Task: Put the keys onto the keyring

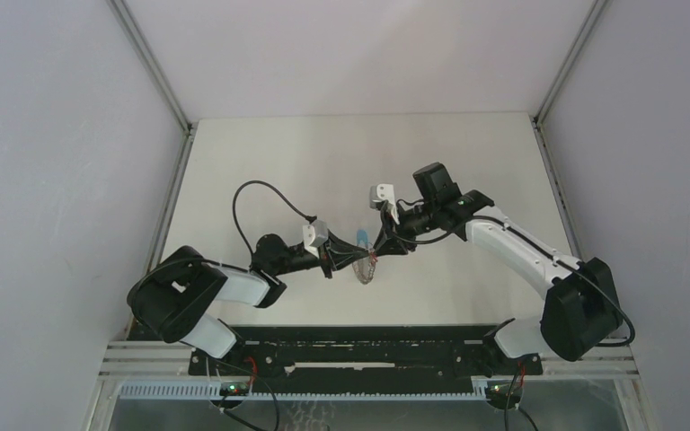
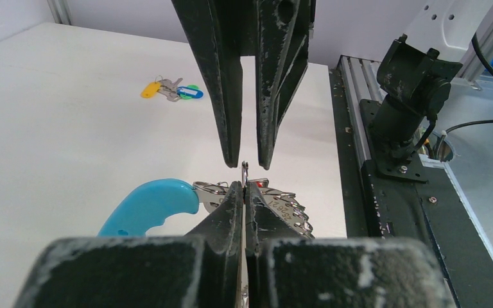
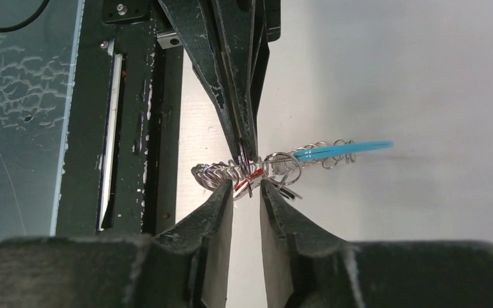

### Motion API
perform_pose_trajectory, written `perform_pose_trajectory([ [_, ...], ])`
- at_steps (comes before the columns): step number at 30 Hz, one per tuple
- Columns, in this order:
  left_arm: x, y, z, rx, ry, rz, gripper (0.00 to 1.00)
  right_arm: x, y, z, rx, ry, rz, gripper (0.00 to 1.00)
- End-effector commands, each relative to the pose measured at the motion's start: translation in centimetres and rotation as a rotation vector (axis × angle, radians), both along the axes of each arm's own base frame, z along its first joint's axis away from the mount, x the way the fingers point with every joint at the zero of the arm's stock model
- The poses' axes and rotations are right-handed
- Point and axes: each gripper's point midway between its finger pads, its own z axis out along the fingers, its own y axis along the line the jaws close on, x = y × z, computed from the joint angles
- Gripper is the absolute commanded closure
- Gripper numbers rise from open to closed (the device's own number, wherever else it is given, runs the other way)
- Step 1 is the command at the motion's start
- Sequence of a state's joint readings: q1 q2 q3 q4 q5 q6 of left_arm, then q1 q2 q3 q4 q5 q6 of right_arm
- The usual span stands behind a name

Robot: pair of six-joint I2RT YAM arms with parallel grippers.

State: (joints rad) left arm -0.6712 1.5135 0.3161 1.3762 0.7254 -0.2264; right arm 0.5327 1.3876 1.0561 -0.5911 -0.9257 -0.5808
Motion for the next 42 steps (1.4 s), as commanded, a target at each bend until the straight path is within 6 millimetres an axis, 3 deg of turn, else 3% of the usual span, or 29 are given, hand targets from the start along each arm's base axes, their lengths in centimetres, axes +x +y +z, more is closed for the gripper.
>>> perform_pose_trajectory([
  [1,-0.2,0.0,2.8,-0.075,-0.076,-0.002,1.00,0.2,0.3,0.5,0.052,0.007,0.015,0.81],
  [7,-0.2,-0.1,3.1,-0.080,-0.082,-0.005,1.00,0.3,0.2,-0.1,0.051,0.033,0.017,1.00],
  [24,-0.4,-0.2,3.3,-0.084,-0.101,-0.009,1.00,0.2,1.3,-0.6,0.040,0.205,0.018,1.00],
  [31,-0.5,-0.1,3.3,-0.085,-0.105,-0.001,1.00,0.1,2.1,-0.6,0.024,0.182,0.038,1.00],
  [42,-0.7,0.0,3.4,-0.087,-0.110,0.001,1.00,0.0,0.0,0.8,0.130,-0.120,0.032,0.79],
])
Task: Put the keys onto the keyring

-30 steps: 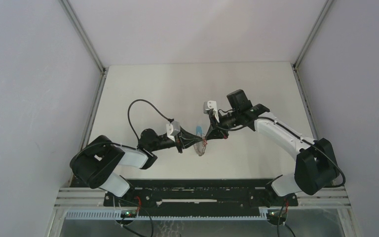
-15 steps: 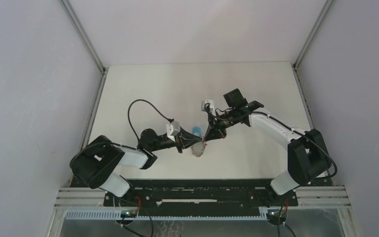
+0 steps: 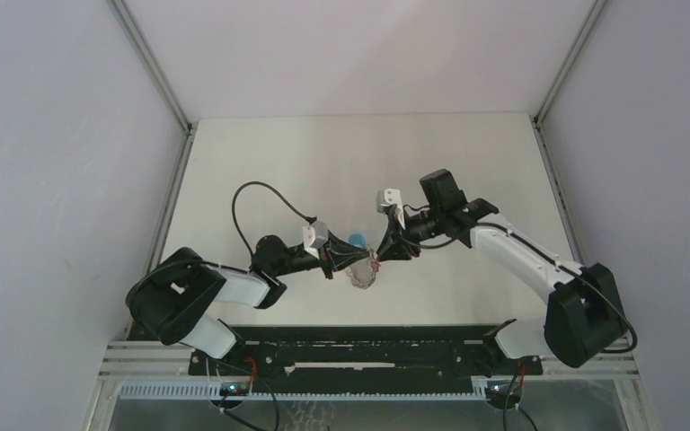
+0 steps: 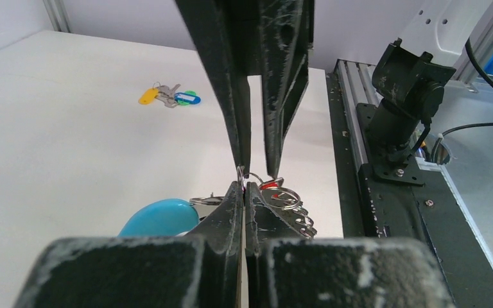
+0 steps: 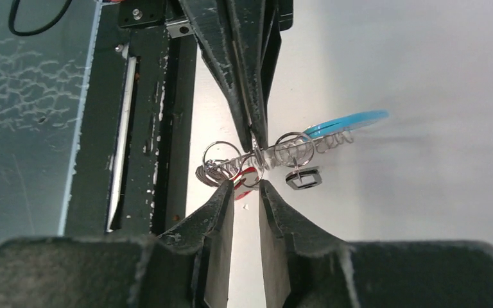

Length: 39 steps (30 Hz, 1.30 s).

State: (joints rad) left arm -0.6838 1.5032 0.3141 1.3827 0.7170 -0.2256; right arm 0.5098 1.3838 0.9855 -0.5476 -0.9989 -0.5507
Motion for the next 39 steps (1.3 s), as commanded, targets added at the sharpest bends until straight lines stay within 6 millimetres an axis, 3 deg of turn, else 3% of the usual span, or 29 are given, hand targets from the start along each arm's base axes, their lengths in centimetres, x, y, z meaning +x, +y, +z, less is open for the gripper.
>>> perform_pose_trajectory([
  [1,-0.3,0.2,2.9,-0.076,-0.098,0.006,1.00,1.0,0.4,2.0,0.109,-0.216,0.026,0.79],
  [11,-0.6,0.3,3.2,-0.081,-0.103,-0.002,1.00,2.2,1.4,2.1,0.168,-0.291,0.058,0.79],
  [18,-0.5,0.2,3.2,-0.082,-0.104,-0.001,1.00,1.4,1.8,1.8,0.194,-0.279,0.110,0.82],
  [21,-0.5,0.2,3.3,-0.083,-0.105,-0.002,1.00,1.1,1.8,1.5,0.191,-0.268,0.120,0.87],
  [24,-0.5,0.3,3.3,-0.083,-0.103,0.001,1.00,1.1,1.7,1.4,0.185,-0.263,0.119,1.00],
  [28,-0.3,0.3,3.0,-0.079,-0.093,0.011,0.99,1.1,1.4,1.5,0.140,-0.265,0.105,1.00],
  [33,0.1,0.1,2.3,-0.067,-0.069,0.018,0.77,1.6,0.6,1.5,-0.043,-0.286,0.060,1.00],
  [39,0.4,0.2,2.1,-0.062,-0.066,0.023,0.68,1.6,-0.1,1.6,-0.273,-0.299,0.031,1.00],
])
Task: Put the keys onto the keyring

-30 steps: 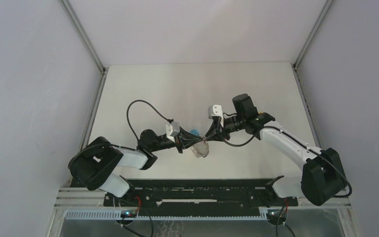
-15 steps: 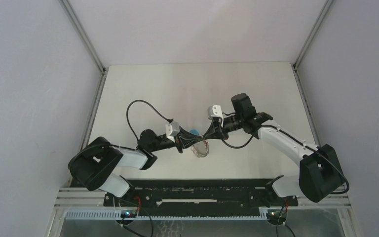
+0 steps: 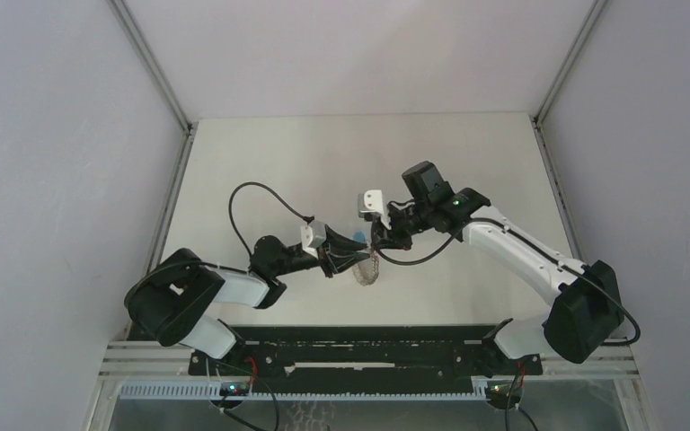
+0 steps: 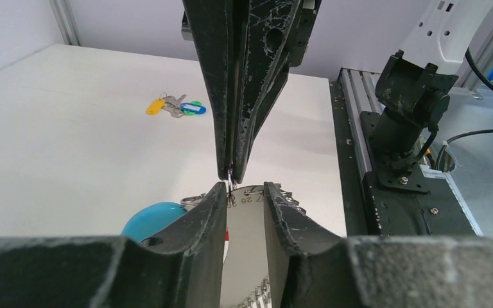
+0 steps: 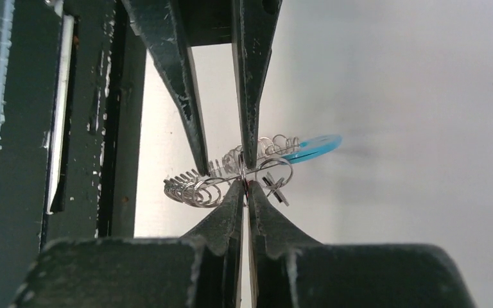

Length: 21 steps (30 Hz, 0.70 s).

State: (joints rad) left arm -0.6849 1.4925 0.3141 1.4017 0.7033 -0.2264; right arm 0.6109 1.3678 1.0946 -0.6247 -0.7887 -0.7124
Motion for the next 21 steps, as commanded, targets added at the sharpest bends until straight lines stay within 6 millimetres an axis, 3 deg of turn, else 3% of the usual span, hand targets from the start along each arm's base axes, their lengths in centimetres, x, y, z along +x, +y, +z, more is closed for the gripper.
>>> perform_pose_trajectory([
  [1,0.3,0.3,1.3,-0.041,-0.046,0.015,0.67,0.1,-1.3,0.1,-0.198,-0.040,-0.046,1.00],
  [11,0.5,0.7,1.3,-0.039,-0.051,0.016,0.66,0.0,-0.8,1.9,-0.376,-0.141,-0.054,1.00],
  [21,-0.1,0.2,1.4,-0.035,-0.053,-0.035,0.74,-0.2,0.1,1.2,-0.476,-0.116,-0.021,1.00],
])
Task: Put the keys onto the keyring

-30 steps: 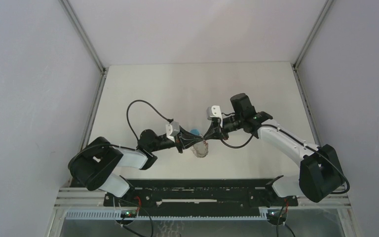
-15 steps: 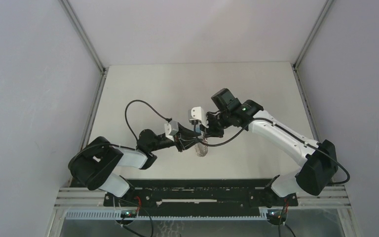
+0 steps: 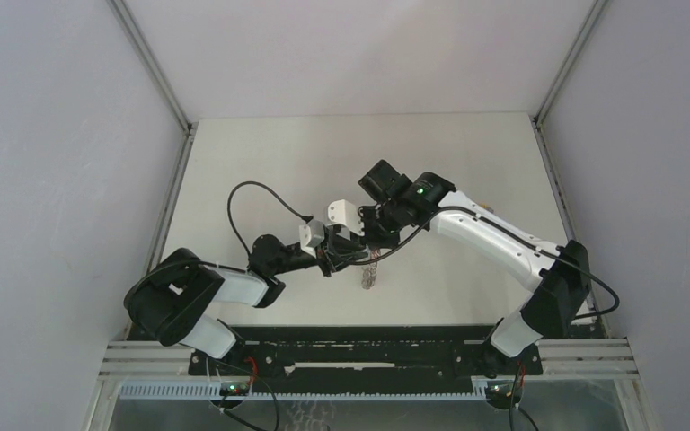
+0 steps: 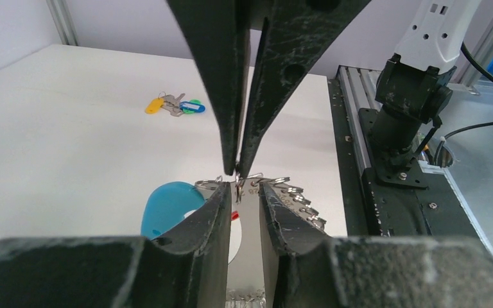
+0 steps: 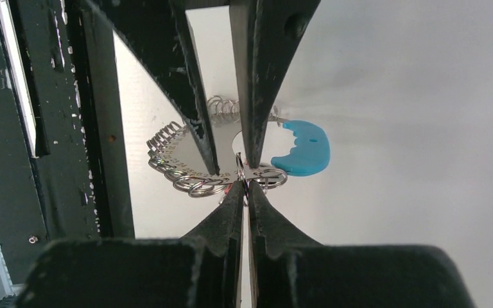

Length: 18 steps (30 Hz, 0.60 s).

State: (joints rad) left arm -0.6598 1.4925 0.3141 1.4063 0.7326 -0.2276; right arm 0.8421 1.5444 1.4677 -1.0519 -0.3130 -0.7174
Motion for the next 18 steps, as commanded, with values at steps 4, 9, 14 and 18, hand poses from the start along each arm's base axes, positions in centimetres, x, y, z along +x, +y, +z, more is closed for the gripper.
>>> perform_pose_trajectory([
  [4,-0.6,-0.5,1.2,-0.034,-0.041,-0.043,0.76,0.0,1.2,0.8,-0.015,-0.013,0.024,1.00],
  [9,-0.3,-0.6,1.0,-0.031,-0.035,-0.034,0.84,-0.1,1.5,0.7,-0.010,-0.011,0.038,1.00],
  [14,-0.2,-0.7,0.9,-0.029,-0.030,-0.035,0.90,-0.4,1.7,0.7,-0.007,-0.007,0.050,1.00],
  [18,-0.2,-0.6,1.0,-0.031,-0.031,-0.032,1.00,-0.4,1.6,0.7,-0.006,-0.014,0.048,1.00],
])
